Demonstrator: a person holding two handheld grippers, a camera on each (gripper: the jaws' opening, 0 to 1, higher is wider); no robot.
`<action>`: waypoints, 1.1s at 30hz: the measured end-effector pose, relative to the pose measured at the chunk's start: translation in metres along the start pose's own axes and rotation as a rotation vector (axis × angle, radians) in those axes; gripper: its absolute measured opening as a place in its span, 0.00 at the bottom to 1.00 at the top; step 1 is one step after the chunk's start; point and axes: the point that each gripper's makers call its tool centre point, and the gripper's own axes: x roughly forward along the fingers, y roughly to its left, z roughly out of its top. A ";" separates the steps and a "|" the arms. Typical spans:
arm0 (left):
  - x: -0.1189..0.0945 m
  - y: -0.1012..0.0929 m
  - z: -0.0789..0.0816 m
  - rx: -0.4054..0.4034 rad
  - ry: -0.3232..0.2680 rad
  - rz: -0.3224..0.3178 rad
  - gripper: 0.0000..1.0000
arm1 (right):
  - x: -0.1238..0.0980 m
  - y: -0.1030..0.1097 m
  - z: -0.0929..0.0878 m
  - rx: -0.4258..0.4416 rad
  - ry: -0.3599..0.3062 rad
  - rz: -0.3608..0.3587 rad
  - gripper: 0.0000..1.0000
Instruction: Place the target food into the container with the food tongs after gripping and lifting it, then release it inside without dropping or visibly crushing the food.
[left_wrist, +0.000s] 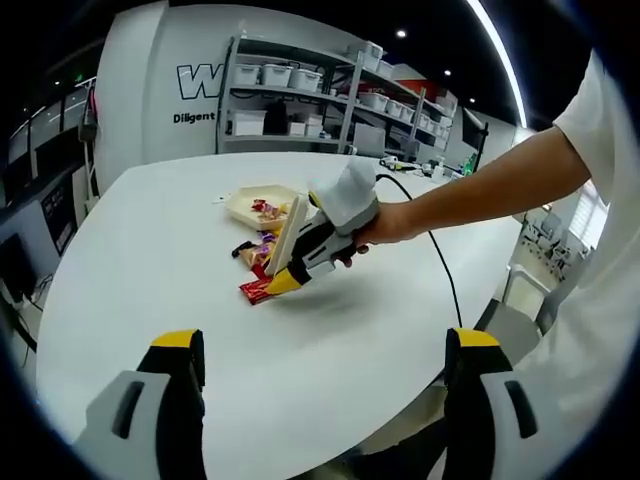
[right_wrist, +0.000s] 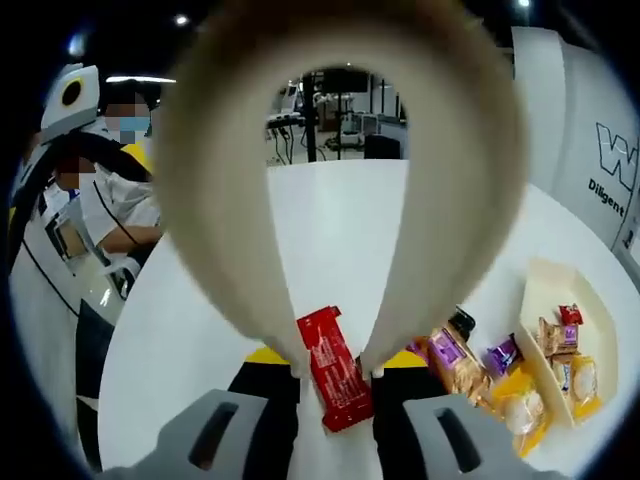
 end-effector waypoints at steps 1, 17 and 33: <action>0.000 0.000 0.000 -0.001 -0.001 -0.001 0.98 | 0.000 0.001 -0.001 0.011 0.001 0.005 0.22; 0.002 -0.005 0.004 0.006 -0.007 -0.013 0.98 | -0.007 0.012 -0.010 -0.067 0.038 0.056 0.23; 0.001 -0.003 0.004 0.003 -0.005 -0.009 0.98 | -0.004 0.012 -0.015 -0.070 0.062 0.061 0.16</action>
